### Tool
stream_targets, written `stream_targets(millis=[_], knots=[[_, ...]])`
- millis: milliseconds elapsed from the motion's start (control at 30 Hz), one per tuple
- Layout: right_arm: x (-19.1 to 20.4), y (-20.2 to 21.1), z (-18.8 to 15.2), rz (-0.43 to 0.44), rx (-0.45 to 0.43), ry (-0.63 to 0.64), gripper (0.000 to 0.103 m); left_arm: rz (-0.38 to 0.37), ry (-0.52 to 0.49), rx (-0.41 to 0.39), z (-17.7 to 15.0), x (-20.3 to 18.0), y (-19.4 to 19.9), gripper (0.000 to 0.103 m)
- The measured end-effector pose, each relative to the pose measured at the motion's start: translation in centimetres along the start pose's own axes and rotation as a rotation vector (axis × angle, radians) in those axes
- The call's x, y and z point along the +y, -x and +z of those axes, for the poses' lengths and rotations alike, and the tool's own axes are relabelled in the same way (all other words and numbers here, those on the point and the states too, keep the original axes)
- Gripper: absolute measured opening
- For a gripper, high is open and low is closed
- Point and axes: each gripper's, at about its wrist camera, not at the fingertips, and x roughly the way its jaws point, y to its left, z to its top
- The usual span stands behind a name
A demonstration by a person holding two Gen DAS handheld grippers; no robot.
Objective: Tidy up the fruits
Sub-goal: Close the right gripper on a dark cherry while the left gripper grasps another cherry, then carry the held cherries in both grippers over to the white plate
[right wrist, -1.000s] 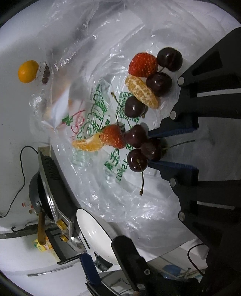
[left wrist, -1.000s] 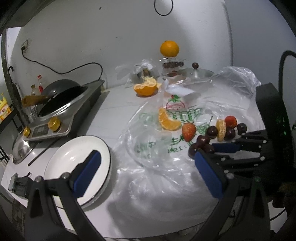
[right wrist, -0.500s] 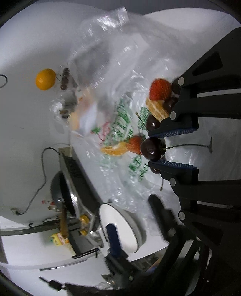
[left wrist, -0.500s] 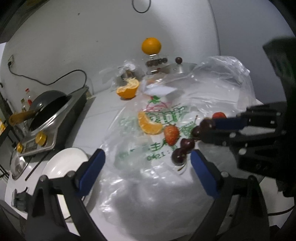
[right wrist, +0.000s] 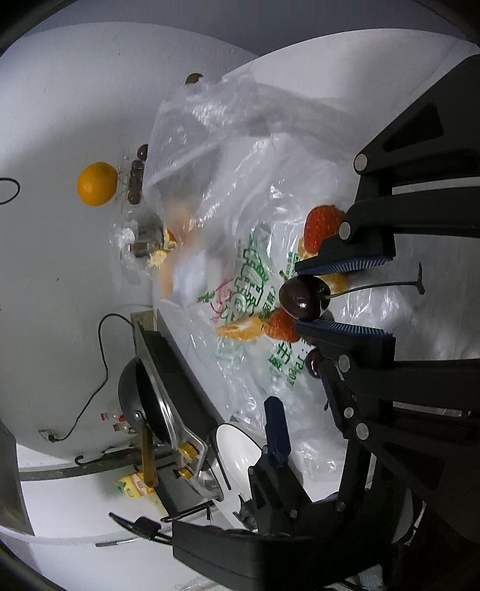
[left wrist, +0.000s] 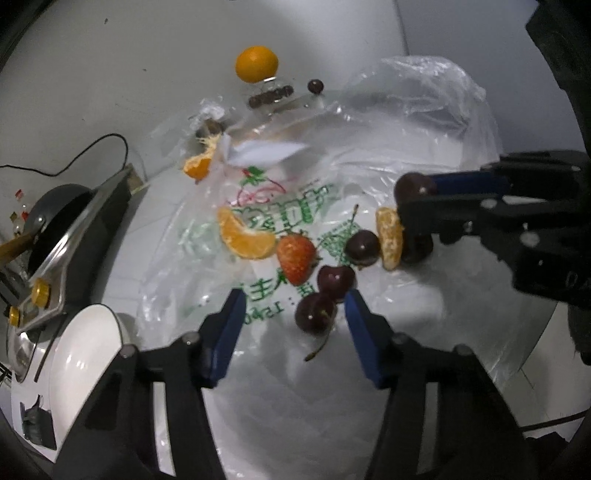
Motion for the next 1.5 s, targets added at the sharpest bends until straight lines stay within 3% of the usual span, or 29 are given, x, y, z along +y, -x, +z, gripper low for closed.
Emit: stream_targets(millis=[400,700,833,1500], knots=[[-1.3,-0.2,-0.6,0.0,0.004,-0.016,0.026,-0.035,-0.023,0.098,0.1,-0.7,-2.8,0.049],[-1.3,-0.1,-0.7,-0.011,0.006,-0.014,0.026,-0.091,0.028,0.113,0.2,-0.2,-3.0,0.028],[-1.0,0.0,-0.5,-0.014,0.005,-0.009,0.026,-0.127,0.063,0.118,0.2,0.4,-2.8,0.027],[2.7,1.8,0.4,-0.021,-0.021,0.042,0.026,-0.145,0.075,-0.047,0.5,1.7,3.7,0.027]])
